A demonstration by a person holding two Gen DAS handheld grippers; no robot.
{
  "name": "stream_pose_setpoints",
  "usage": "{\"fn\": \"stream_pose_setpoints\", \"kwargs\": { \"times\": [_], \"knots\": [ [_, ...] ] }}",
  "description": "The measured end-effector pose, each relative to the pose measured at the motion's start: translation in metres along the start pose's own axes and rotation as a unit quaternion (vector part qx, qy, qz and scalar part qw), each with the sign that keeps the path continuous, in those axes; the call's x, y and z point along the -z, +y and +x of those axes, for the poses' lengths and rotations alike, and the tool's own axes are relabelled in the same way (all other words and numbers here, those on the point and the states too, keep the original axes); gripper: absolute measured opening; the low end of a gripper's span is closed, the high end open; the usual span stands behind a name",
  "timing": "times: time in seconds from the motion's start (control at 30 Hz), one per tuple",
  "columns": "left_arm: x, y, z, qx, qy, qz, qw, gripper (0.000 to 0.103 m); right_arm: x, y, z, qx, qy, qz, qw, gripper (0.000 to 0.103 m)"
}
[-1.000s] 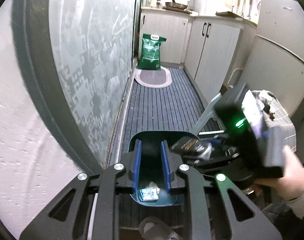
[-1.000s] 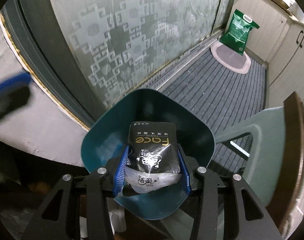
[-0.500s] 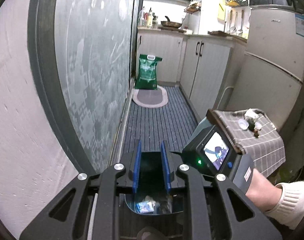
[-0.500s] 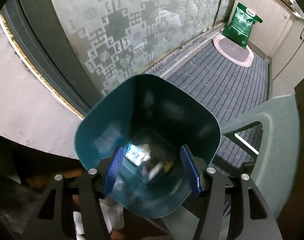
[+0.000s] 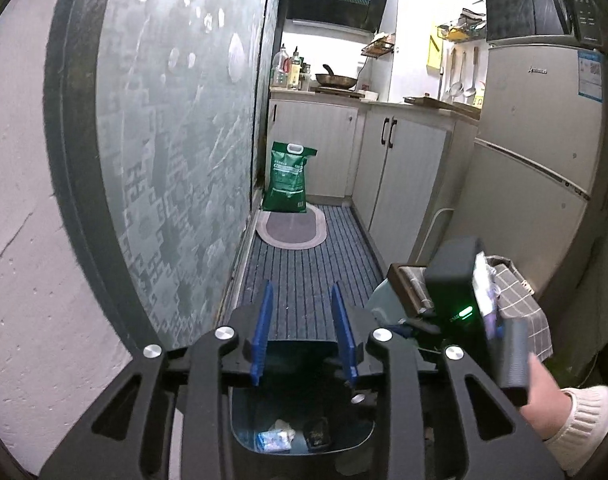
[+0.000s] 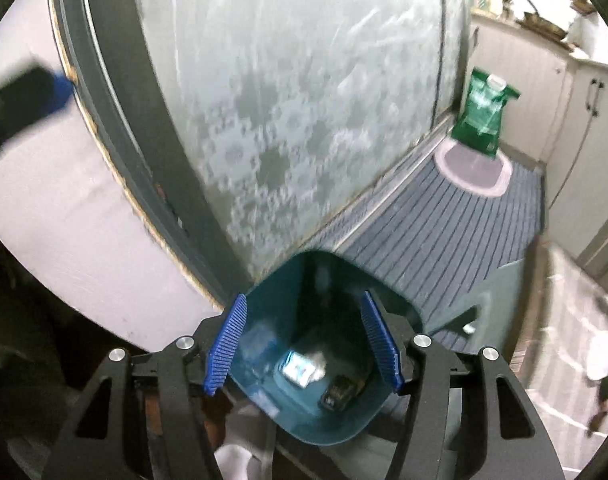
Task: Collect trash
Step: 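Return both grippers to the table and grasp the brown nut shell with the left gripper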
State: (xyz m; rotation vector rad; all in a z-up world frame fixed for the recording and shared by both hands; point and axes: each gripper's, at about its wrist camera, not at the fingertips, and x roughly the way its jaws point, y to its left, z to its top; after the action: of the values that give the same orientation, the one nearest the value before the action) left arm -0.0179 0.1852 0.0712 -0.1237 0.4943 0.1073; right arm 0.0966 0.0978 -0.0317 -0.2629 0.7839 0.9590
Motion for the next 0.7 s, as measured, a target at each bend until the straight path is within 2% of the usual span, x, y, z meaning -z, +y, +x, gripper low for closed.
{"fn": "stream_pose_setpoints", "kwargs": {
  "times": [0.2,0.47,0.7],
  "knots": [
    [-0.004,-0.022,0.012,0.011,0.004,0.008,0.9999,0.038,0.002,-0.04,-0.041,0.03,-0.039,0.021,0.999,0.06],
    [-0.004,-0.07,0.036,0.04,0.023,0.041,0.9981,0.044,0.028,-0.107,-0.079,0.065,-0.054,0.065,0.994,0.053],
    [0.004,-0.122,0.066,0.075,0.052,0.08,0.9926,0.048,0.053,-0.155,-0.108,0.084,-0.066,0.1,0.989,0.045]
  ]
}}
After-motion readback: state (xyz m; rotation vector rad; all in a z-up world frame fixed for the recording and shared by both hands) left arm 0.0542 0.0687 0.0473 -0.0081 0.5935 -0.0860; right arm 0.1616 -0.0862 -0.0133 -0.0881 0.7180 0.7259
